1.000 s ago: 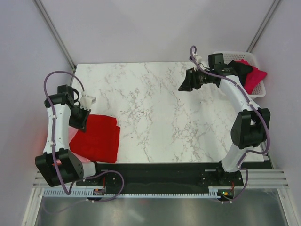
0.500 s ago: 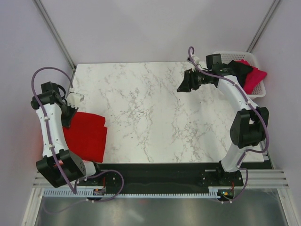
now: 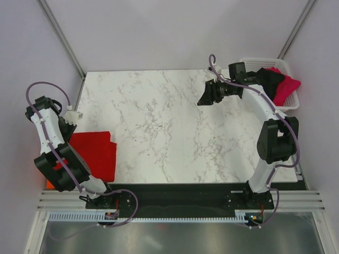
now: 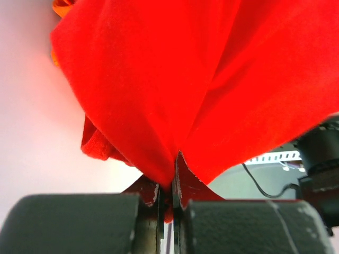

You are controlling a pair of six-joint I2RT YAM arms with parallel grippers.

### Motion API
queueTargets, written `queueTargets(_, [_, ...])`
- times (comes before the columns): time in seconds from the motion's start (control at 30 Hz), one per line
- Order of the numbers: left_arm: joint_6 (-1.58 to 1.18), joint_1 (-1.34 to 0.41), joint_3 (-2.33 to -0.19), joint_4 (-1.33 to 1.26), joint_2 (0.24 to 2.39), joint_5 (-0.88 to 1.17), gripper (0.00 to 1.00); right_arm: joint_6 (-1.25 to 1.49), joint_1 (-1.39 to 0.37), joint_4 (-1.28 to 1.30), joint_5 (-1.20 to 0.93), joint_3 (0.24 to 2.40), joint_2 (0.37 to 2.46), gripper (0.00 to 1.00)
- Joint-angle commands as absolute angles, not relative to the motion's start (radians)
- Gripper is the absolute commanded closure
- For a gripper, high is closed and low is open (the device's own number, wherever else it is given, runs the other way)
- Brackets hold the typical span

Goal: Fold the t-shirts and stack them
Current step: Neatly place the folded tshirt to the corner, then reset both grippers

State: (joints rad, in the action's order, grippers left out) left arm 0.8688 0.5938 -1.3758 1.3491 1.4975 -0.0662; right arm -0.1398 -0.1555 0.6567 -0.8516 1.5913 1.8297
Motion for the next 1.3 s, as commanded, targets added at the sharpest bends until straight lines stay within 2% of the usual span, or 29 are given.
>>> queueTargets(0.0, [0.879, 0.598, -1.440, 1.271, 1.538, -0.129, 0.98, -0.161, -0.164, 0.614, -0.897, 1.620, 1.836, 0.42])
queueTargets(0.17, [0.824, 0.598, -1.474, 1.229, 1.601, -0.170, 0.96, -0.137, -0.178, 0.581, -0.899, 1.598, 1.836, 0.42])
queueTargets(0.23, [0.793, 0.597, -1.488, 1.221, 1.603, -0.179, 0.82, -0.135, -0.181, 0.577, -0.899, 1.594, 1.830, 0.42])
queueTargets(0.27, [0.784, 0.597, -1.496, 1.223, 1.595, -0.175, 0.58, -0.133, -0.181, 0.572, -0.897, 1.591, 1.827, 0.42])
queueTargets(0.4, [0.733, 0.572, -1.583, 1.236, 1.548, -0.112, 0.45, -0.140, -0.181, 0.563, -0.884, 1.575, 1.813, 0.42])
queueTargets(0.53, [0.625, 0.473, -1.699, 1.235, 1.508, -0.011, 0.41, -0.108, -0.181, 0.506, -0.851, 1.537, 1.775, 0.41])
queueTargets(0.6, [0.579, 0.373, -1.756, 1.235, 1.496, 0.032, 0.26, -0.085, -0.183, 0.445, -0.792, 1.506, 1.744, 0.38])
queueTargets(0.63, [0.525, 0.332, -1.770, 1.230, 1.493, 0.061, 0.18, -0.078, -0.183, 0.427, -0.761, 1.499, 1.734, 0.25])
queueTargets(0.67, [0.496, 0.292, -1.779, 1.221, 1.491, 0.066, 0.00, -0.075, -0.183, 0.384, -0.727, 1.479, 1.706, 0.15])
queueTargets(0.7, [0.470, 0.219, -1.792, 1.192, 1.494, 0.077, 0.00, -0.071, -0.183, 0.358, -0.685, 1.467, 1.692, 0.02])
queueTargets(0.8, [0.324, 0.143, -1.805, 1.109, 1.516, 0.152, 0.00, -0.020, -0.183, 0.252, -0.545, 1.413, 1.635, 0.02])
queueTargets(0.83, [0.252, 0.137, -1.802, 1.085, 1.537, 0.234, 0.00, 0.029, -0.184, 0.230, -0.476, 1.402, 1.628, 0.02])
queueTargets(1.0, [0.164, 0.072, -1.873, 1.040, 1.670, 0.268, 0.00, 0.126, -0.196, 0.236, -0.212, 1.390, 1.635, 0.02])
queueTargets(1.27, [0.098, 0.055, -2.026, 0.927, 1.824, 0.313, 0.00, 0.058, -0.209, 0.236, -0.138, 1.365, 1.625, 0.02])
